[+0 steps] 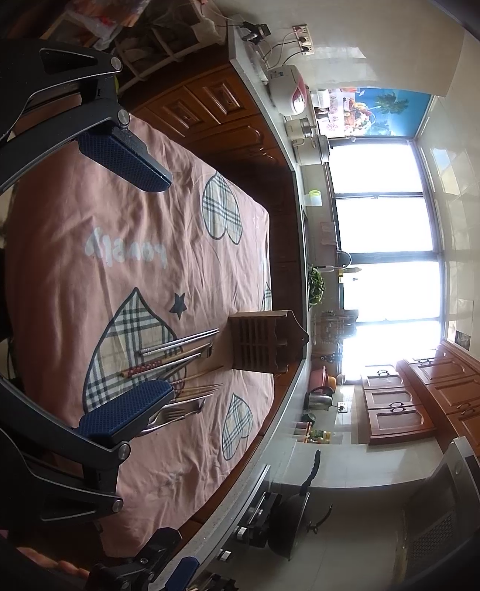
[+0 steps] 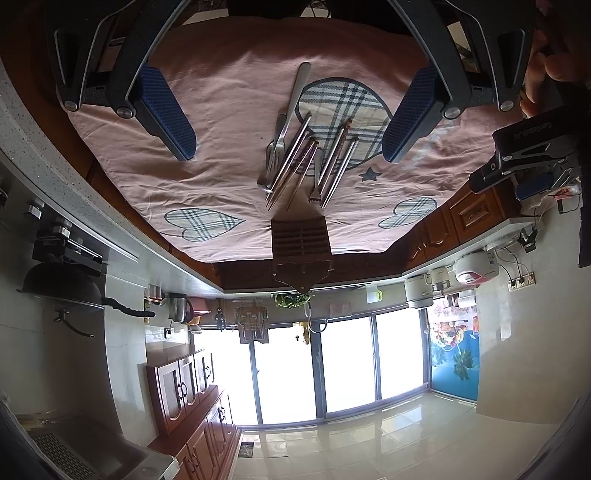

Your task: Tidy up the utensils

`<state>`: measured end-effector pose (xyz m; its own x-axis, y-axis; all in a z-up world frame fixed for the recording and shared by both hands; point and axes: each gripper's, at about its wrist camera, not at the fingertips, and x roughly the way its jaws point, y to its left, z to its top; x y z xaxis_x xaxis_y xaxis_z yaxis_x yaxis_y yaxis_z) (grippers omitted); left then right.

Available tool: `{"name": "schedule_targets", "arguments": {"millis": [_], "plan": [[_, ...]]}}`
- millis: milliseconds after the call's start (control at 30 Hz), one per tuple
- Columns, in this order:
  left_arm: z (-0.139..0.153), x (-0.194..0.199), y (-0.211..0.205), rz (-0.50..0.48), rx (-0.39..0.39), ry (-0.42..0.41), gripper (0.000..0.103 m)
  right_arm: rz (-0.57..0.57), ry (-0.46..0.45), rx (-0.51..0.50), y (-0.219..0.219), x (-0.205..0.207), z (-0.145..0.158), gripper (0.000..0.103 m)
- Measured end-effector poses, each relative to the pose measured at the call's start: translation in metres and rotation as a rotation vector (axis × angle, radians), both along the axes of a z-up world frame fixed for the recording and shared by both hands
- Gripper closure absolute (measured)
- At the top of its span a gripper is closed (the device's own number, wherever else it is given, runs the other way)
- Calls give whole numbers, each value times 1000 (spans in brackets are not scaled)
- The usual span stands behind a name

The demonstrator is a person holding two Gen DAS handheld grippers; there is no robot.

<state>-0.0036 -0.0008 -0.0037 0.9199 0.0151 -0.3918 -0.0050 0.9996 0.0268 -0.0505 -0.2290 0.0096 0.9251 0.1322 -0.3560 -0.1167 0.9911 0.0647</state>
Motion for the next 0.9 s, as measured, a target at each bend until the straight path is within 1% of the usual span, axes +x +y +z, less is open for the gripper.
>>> {"name": "schedule_targets", "arguments": {"millis": [900], "plan": [[-2, 3, 4, -2, -4, 8, 0, 9, -3, -4, 4, 1, 1, 1]]}}
